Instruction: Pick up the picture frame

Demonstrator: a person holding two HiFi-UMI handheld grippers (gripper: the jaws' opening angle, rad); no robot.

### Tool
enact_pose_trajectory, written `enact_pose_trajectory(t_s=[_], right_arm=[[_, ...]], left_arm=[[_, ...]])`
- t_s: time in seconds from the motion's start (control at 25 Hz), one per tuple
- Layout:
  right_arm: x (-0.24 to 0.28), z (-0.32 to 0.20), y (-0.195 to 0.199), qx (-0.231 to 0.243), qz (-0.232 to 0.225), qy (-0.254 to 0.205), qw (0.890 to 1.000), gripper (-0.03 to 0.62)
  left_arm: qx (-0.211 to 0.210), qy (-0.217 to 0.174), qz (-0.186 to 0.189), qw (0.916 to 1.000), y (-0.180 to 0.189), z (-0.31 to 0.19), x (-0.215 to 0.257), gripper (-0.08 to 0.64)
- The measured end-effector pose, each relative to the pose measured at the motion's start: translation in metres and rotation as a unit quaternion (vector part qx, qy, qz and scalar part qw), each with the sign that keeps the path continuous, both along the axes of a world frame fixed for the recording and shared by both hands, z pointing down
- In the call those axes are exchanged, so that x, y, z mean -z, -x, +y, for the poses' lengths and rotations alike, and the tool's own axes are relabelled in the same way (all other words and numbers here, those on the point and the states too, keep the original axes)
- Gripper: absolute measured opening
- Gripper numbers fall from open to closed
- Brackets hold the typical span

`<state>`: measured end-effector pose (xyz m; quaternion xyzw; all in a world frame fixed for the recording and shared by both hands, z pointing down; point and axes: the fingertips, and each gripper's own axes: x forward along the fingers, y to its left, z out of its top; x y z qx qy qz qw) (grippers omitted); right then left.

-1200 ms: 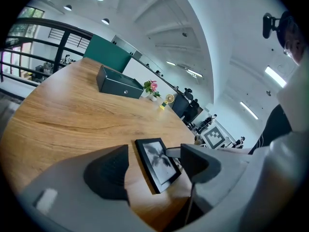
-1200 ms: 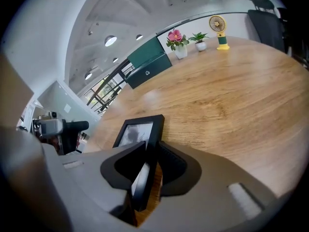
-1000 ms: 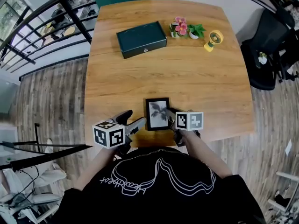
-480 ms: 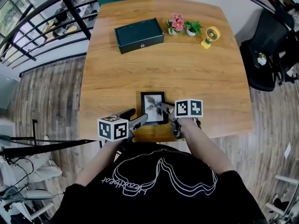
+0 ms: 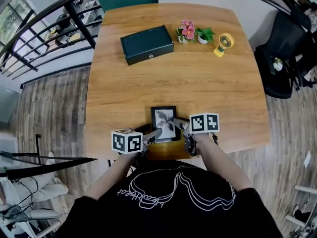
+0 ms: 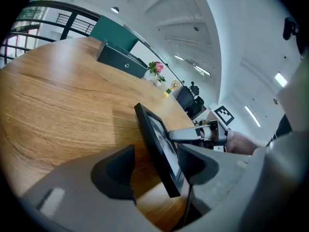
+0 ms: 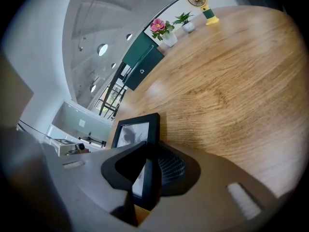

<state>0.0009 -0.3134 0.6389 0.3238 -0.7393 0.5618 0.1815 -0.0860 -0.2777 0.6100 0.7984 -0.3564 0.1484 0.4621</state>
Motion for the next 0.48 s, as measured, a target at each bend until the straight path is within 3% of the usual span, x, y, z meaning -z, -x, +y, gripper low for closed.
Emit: enact_pose_trajectory(t_s=[0.4,0.48], right_arm=[[0.001,0.000,0.003,0.003,-0.005,0.002,1.000,0.100],[0.001,0.001,0.002,0.003,-0.006,0.004,1.000,0.098]], left_arm=[[-0.024,0.004,0.004,0.9997,-0.014,-0.012,-0.004,0.217],[-0.028,0.006,0.005,0.9996,-0.018,-0.012,-0.004,0.169]])
